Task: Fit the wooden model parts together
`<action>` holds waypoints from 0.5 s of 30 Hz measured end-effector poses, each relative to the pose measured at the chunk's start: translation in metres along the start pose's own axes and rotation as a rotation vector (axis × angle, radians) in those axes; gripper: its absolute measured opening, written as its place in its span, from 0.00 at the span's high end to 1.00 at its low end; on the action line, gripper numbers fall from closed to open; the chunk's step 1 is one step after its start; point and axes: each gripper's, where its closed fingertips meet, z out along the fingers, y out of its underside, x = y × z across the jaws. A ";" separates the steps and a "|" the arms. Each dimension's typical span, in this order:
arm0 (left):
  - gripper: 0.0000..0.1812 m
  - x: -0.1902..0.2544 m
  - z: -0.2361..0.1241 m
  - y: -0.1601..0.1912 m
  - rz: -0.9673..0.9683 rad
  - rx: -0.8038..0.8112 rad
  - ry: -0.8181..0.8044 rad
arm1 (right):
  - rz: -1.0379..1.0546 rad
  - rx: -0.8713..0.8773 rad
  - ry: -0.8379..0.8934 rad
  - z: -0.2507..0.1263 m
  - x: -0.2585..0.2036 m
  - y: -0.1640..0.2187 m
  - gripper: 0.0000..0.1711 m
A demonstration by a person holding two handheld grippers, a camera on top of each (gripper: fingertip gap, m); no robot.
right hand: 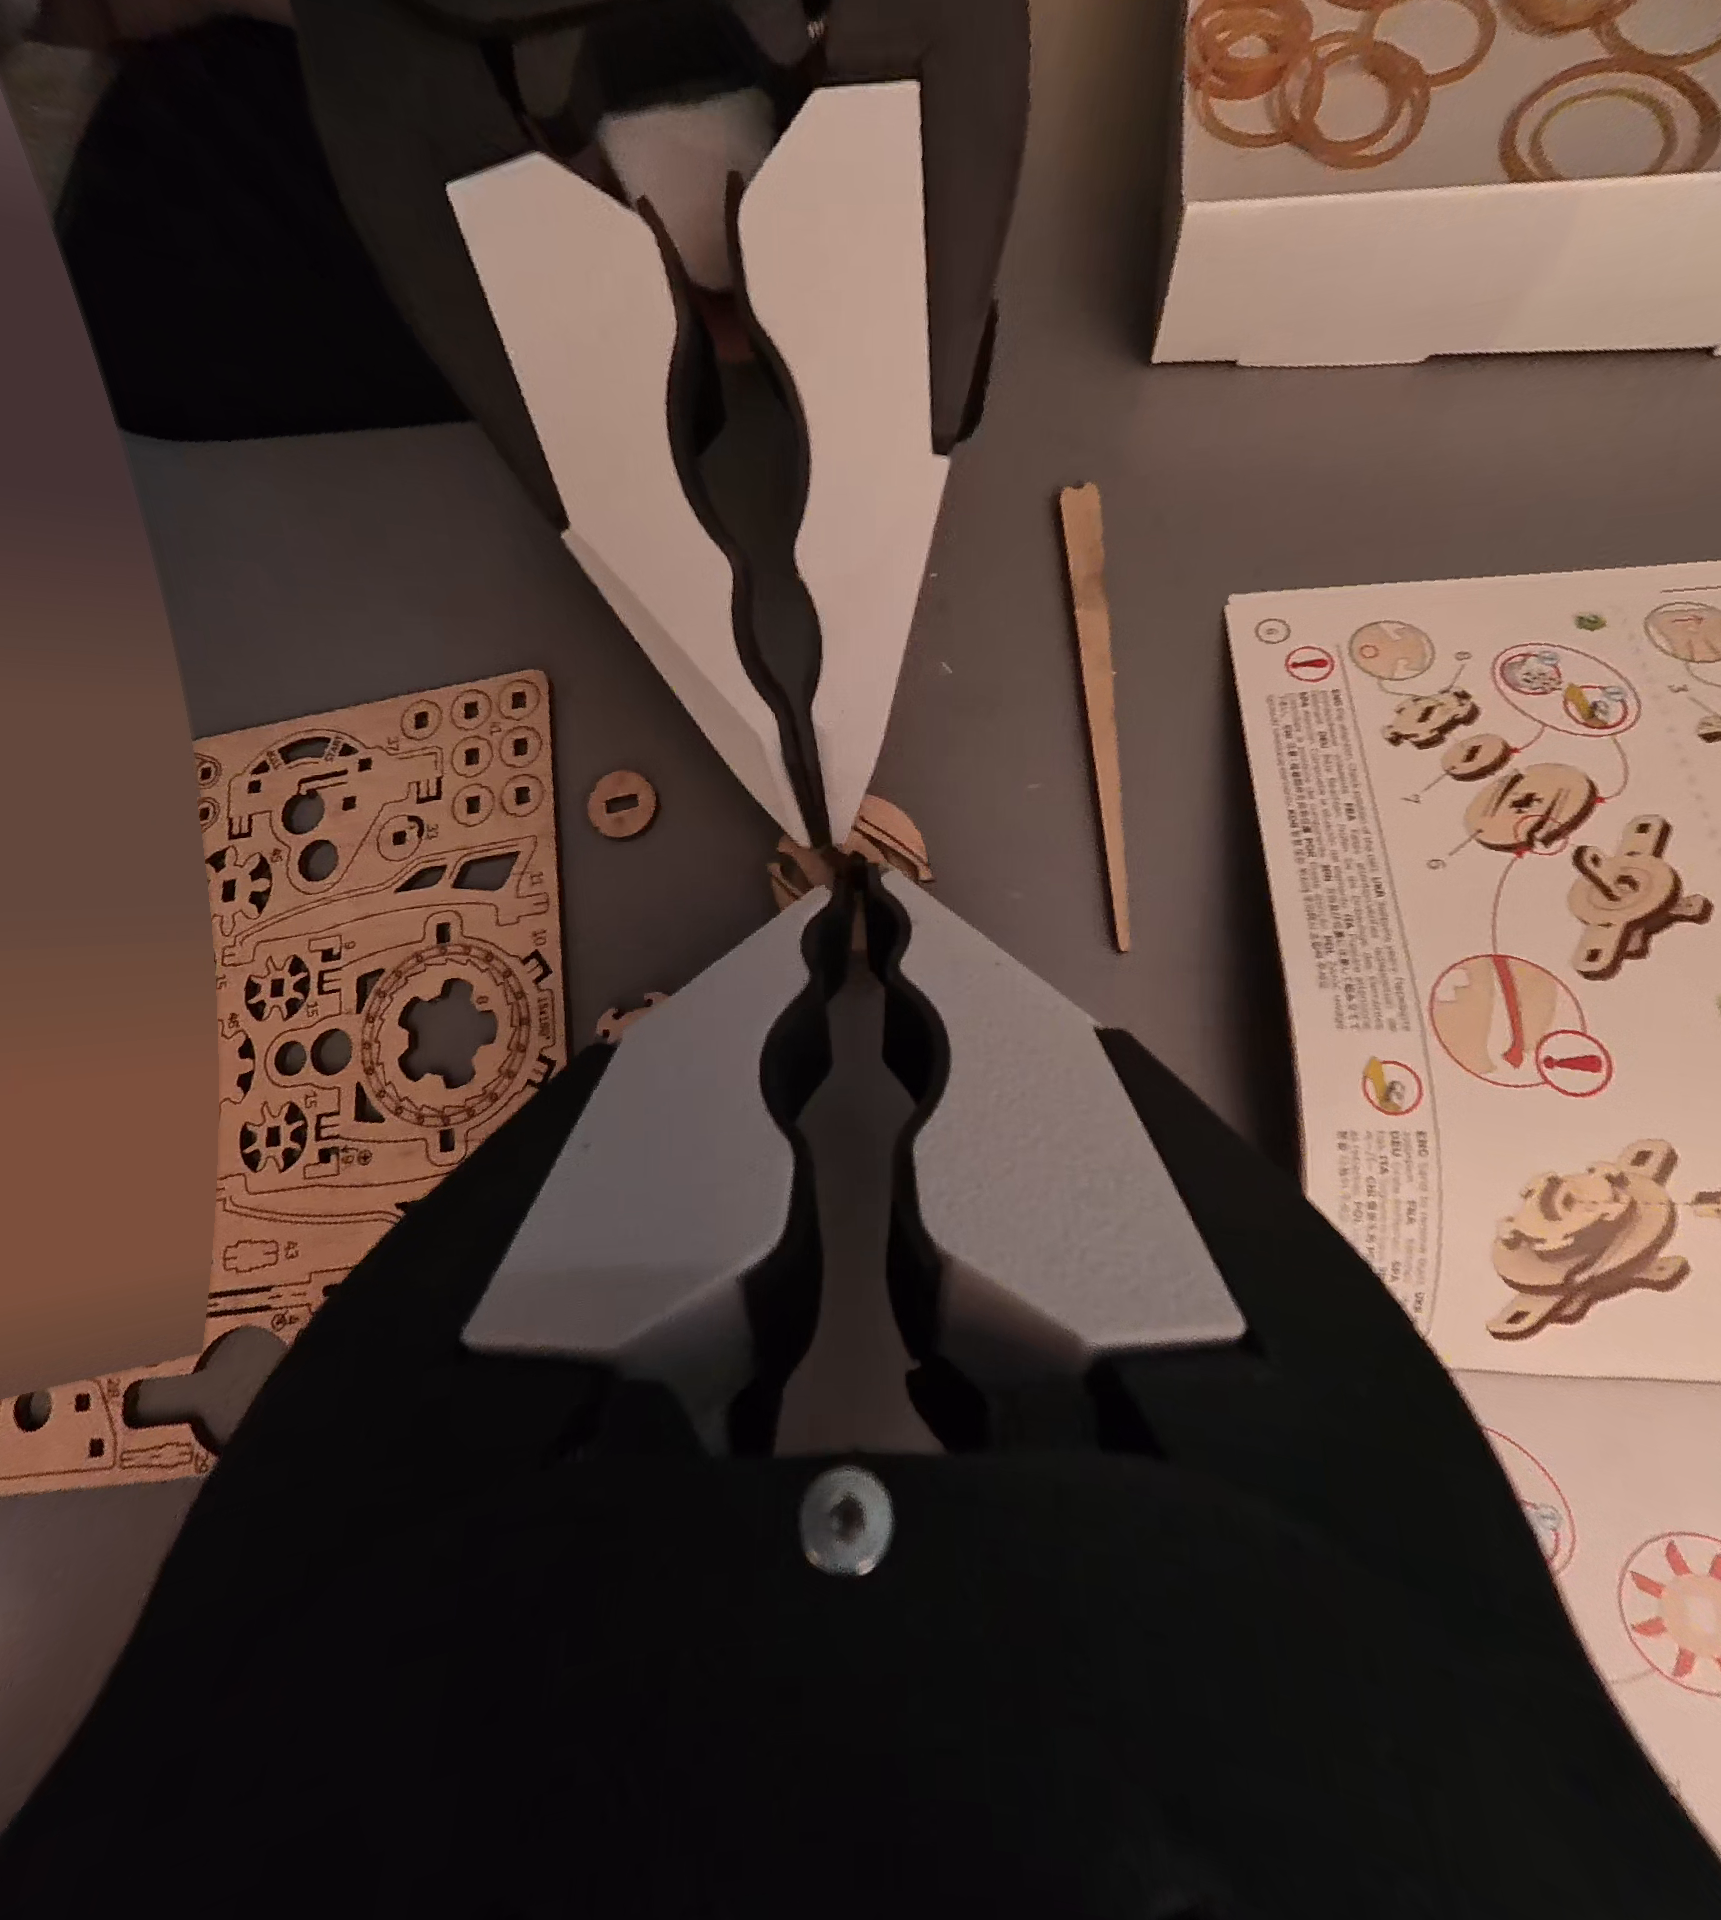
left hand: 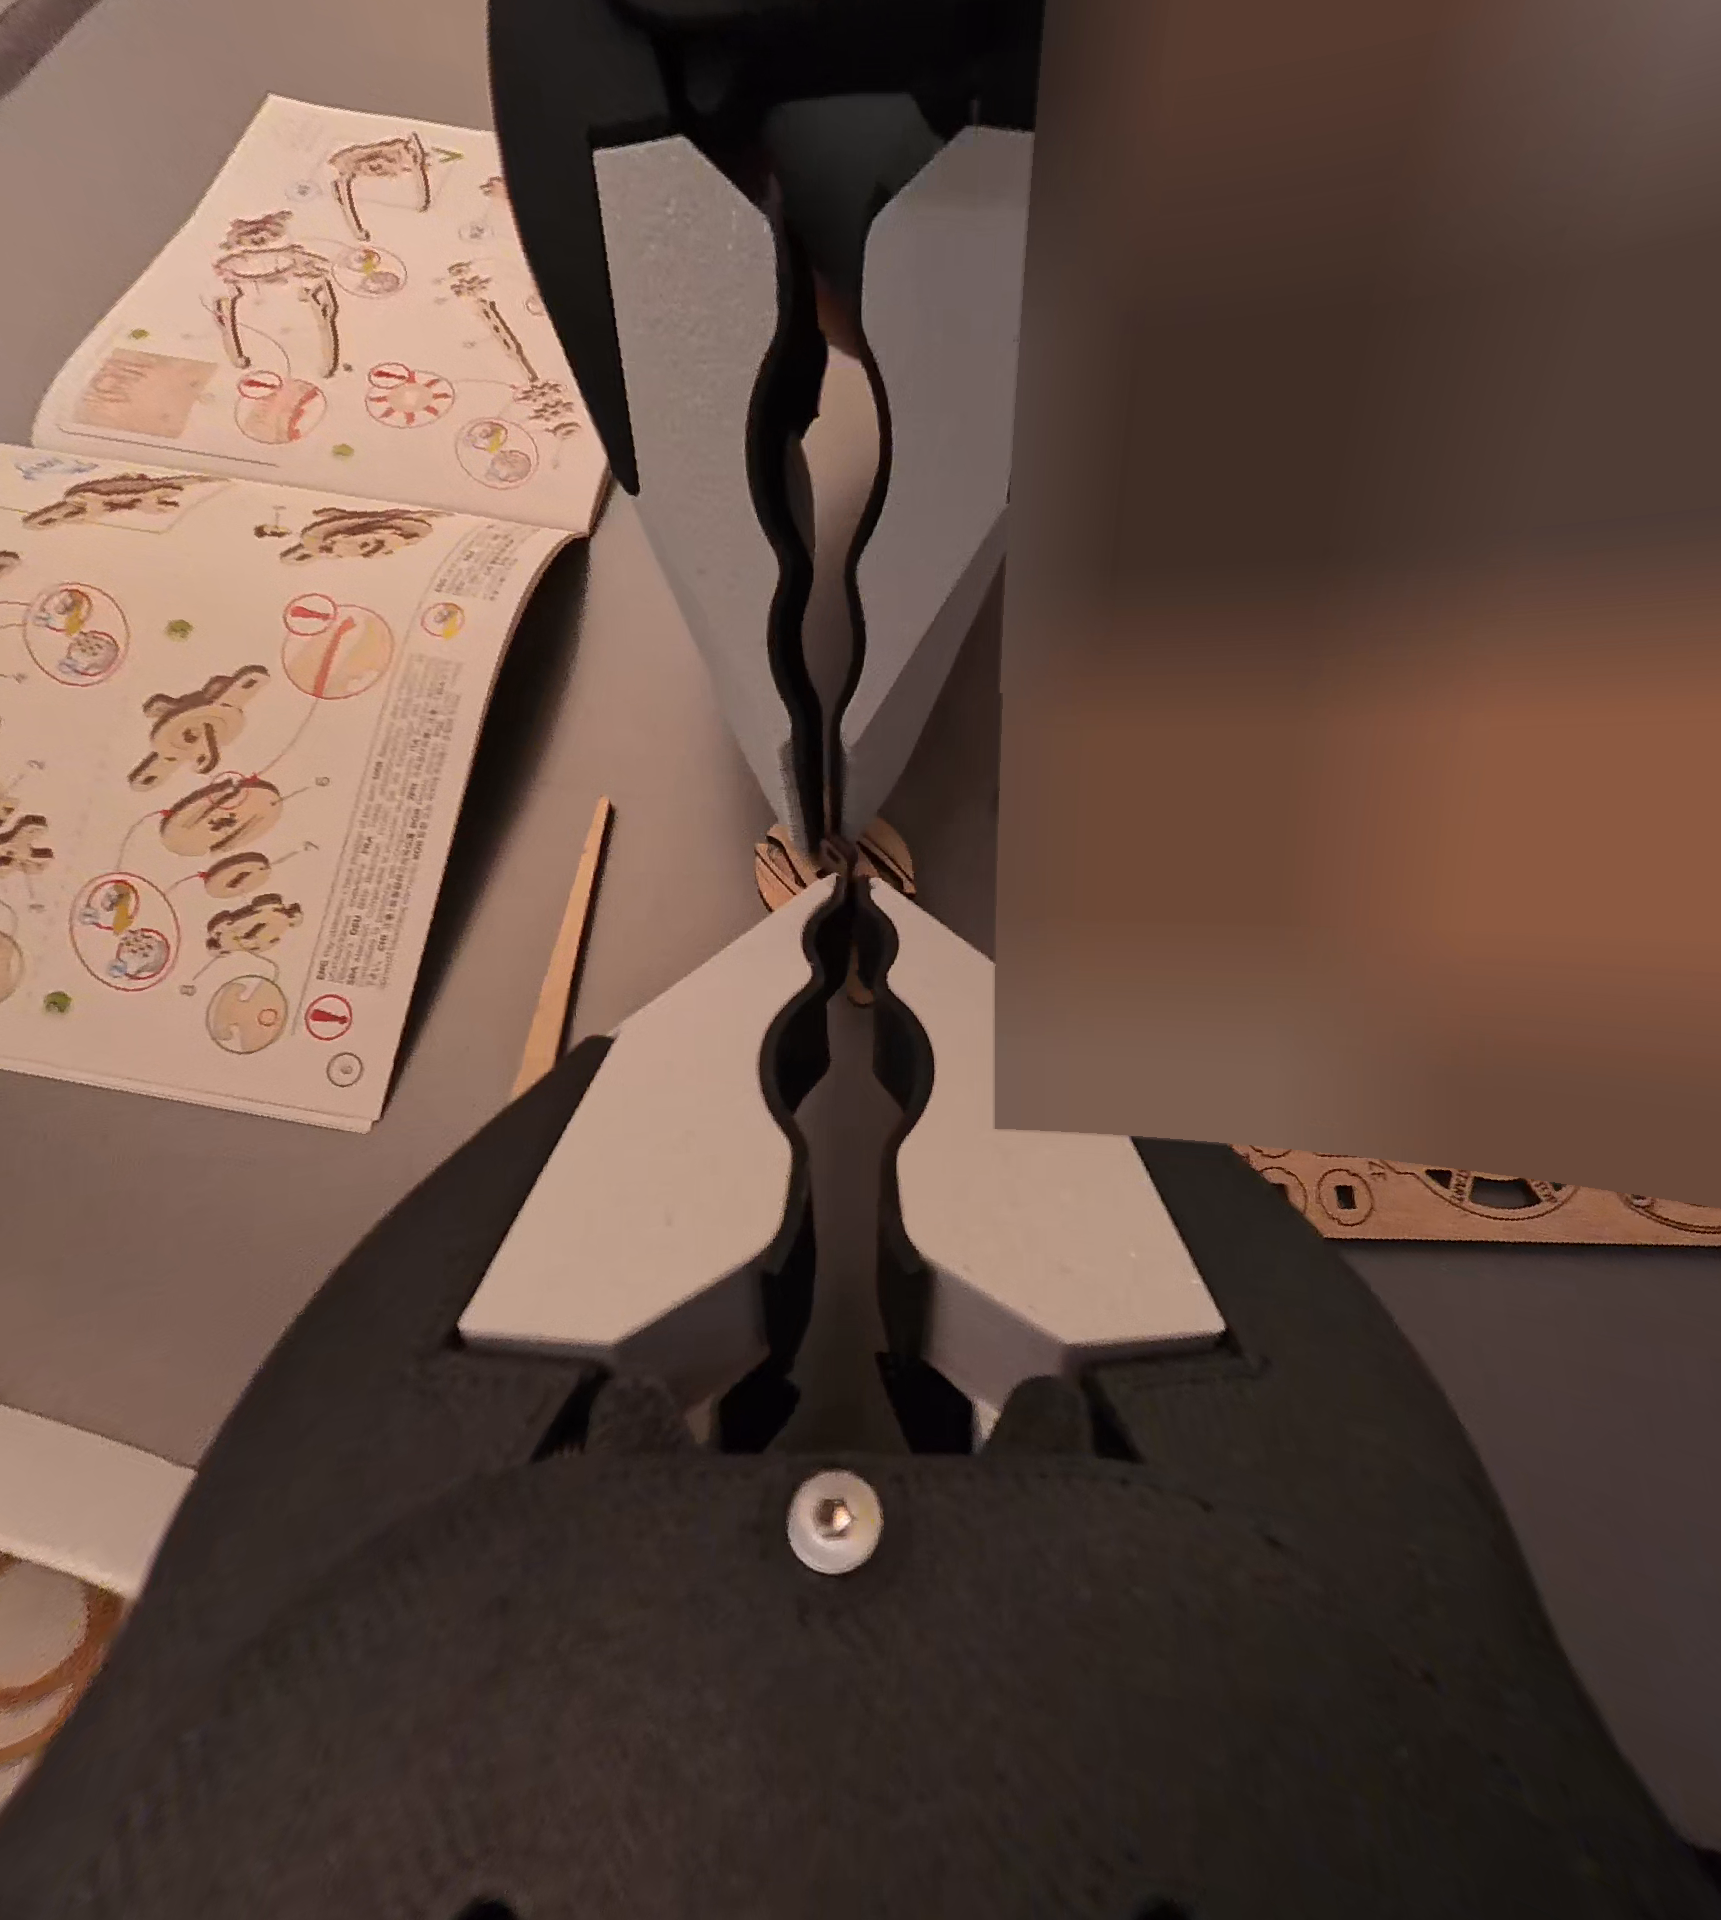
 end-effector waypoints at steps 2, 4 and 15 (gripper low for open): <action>1.00 -0.001 0.000 0.000 0.031 -0.003 -0.023 | -0.010 -0.001 0.009 0.000 0.000 0.000 0.98; 1.00 -0.002 0.001 -0.001 0.050 -0.002 -0.040 | 0.000 0.005 0.003 0.000 0.001 0.000 0.98; 0.99 -0.007 0.000 0.000 0.096 -0.025 -0.095 | 0.097 0.025 -0.021 0.000 0.001 0.000 0.98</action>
